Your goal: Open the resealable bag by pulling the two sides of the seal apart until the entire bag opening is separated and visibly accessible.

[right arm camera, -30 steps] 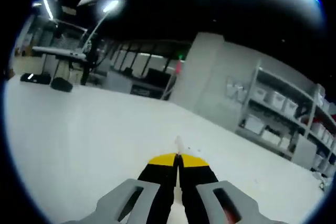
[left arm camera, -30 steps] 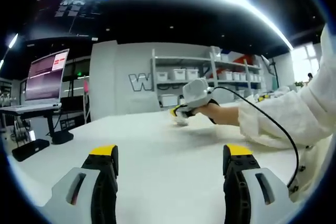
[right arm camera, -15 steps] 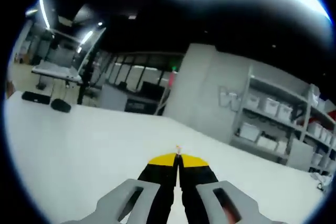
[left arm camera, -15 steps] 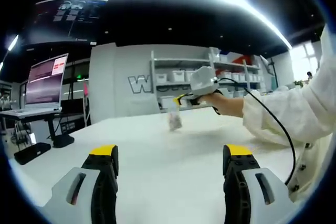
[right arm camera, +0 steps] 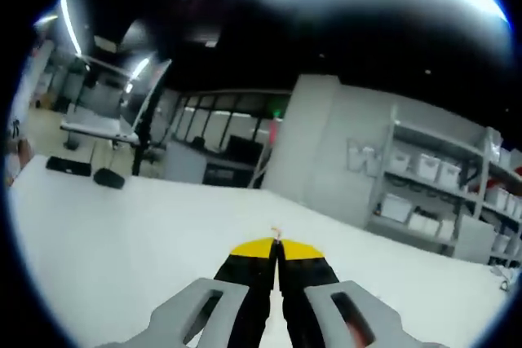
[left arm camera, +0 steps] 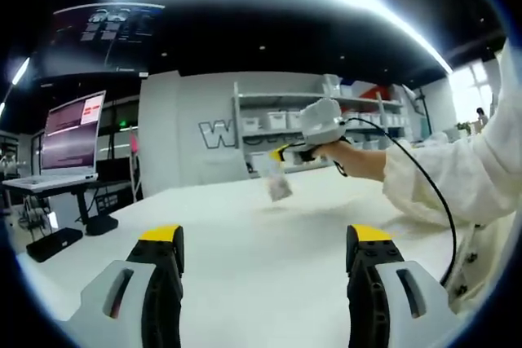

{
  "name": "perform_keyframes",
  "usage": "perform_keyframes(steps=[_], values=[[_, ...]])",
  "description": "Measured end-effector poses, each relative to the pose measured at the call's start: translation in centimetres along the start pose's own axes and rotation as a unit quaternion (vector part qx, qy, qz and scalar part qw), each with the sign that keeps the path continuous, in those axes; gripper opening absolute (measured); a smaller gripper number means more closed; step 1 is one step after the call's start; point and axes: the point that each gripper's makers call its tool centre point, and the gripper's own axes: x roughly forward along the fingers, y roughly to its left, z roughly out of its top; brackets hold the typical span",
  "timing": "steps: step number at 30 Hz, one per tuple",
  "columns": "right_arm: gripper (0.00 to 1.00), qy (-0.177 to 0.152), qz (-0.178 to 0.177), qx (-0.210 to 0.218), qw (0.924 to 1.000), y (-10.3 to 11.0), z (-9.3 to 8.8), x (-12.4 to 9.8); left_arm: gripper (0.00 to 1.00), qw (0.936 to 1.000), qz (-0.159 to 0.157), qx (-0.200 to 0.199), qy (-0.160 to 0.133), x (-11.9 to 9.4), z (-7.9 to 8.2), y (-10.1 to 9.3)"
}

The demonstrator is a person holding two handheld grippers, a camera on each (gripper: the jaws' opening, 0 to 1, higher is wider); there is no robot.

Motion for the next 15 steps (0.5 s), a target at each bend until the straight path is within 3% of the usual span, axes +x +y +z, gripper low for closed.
perform_keyframes(steps=[15], values=[[0.00,-0.025,0.024,-0.009,0.9994,0.7,2.3,-1.9,0.80,0.9999,-0.008,-0.006,-0.006,0.0,0.6,-0.5]])
